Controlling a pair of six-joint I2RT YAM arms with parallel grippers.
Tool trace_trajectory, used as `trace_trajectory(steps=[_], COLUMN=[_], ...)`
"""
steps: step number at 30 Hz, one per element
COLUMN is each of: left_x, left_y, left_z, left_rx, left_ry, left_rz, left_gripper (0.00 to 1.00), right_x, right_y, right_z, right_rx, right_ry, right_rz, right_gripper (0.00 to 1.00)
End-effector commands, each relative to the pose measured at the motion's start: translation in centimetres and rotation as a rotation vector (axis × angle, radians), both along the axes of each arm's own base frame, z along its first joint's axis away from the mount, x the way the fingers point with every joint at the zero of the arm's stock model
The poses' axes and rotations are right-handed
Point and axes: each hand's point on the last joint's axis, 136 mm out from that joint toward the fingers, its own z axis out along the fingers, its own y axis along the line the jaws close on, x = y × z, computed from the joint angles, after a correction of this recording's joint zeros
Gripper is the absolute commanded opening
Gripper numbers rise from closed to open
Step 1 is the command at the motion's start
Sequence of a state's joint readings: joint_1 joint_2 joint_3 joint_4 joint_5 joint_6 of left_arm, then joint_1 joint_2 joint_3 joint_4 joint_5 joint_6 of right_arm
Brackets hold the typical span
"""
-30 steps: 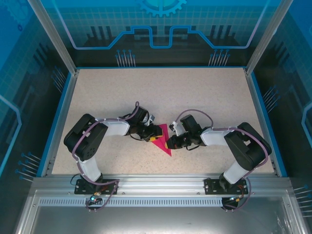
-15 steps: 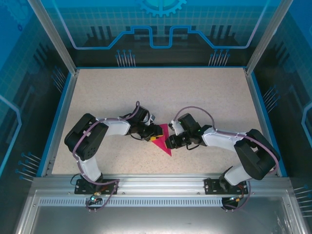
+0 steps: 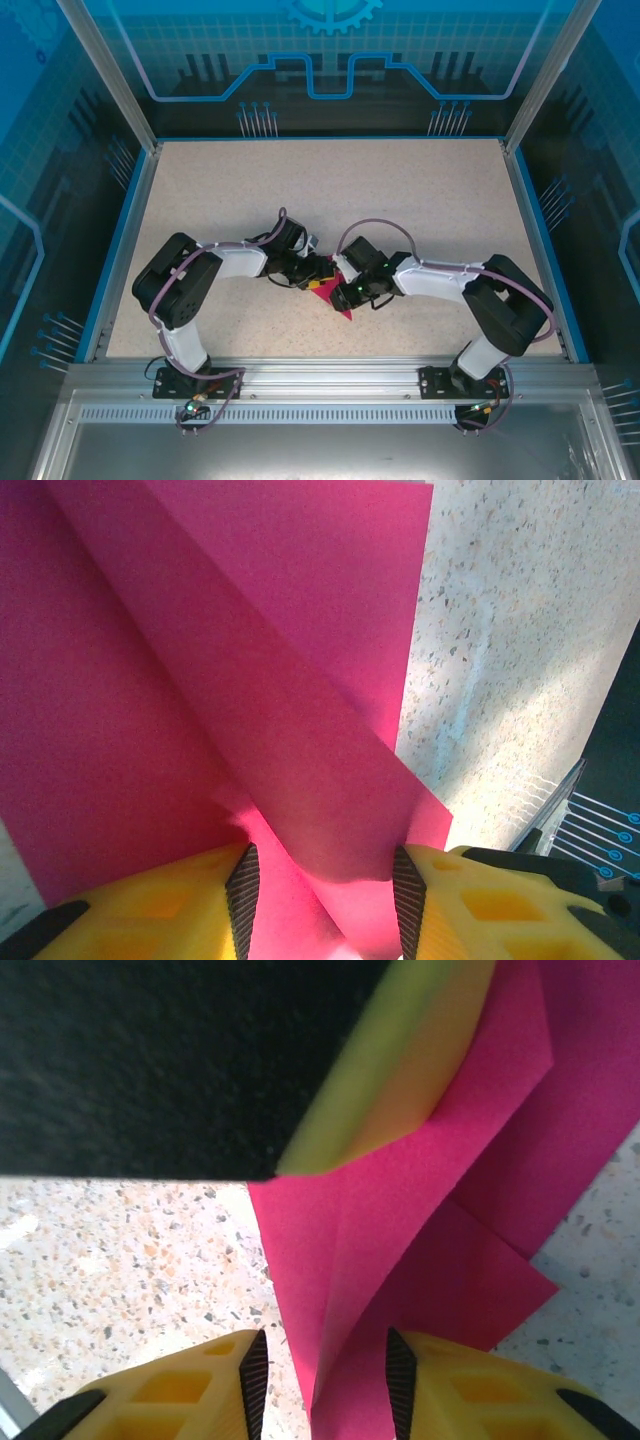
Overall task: Fold a paper plane with a square sheet of paper (fold left side to right side)
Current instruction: Fourth fold the wing at the center of the table.
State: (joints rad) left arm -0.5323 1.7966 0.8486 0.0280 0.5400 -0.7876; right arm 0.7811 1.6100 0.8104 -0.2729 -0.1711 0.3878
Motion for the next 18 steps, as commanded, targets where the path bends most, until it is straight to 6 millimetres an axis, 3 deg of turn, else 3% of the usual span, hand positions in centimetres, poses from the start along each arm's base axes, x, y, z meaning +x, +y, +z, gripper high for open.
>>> trace_trajectory(steps=[1, 4, 11, 18], left_x=[-0.29, -0.35, -0.51, -0.66], left_y=[0.46, 0.51, 0.65, 0.85], left_z=[-0.69, -0.73, -0.82, -0.95], left_rx=[0.042, 0.044, 0.05, 0.056], left_ry=[0.021, 0.021, 0.02, 0.023], left_rz=[0.007, 0.005, 0.006, 0.008], left_gripper=[0.43, 0.43, 0.43, 0.43], right_x=[-0.41, -0.4, -0.18, 0.04], right_y=[-0.03, -0.12, 0.57, 0.65], right_z=[-0.27, -0.44, -0.09, 0.31], right_rx=[-0.033, -0.04, 0.019, 0.077], right_ry=[0.008, 0.008, 0.009, 0.008], right_rz=[0.02, 0.021, 0.027, 0.022], right_gripper=[0.35, 0.22, 0.04, 0.0])
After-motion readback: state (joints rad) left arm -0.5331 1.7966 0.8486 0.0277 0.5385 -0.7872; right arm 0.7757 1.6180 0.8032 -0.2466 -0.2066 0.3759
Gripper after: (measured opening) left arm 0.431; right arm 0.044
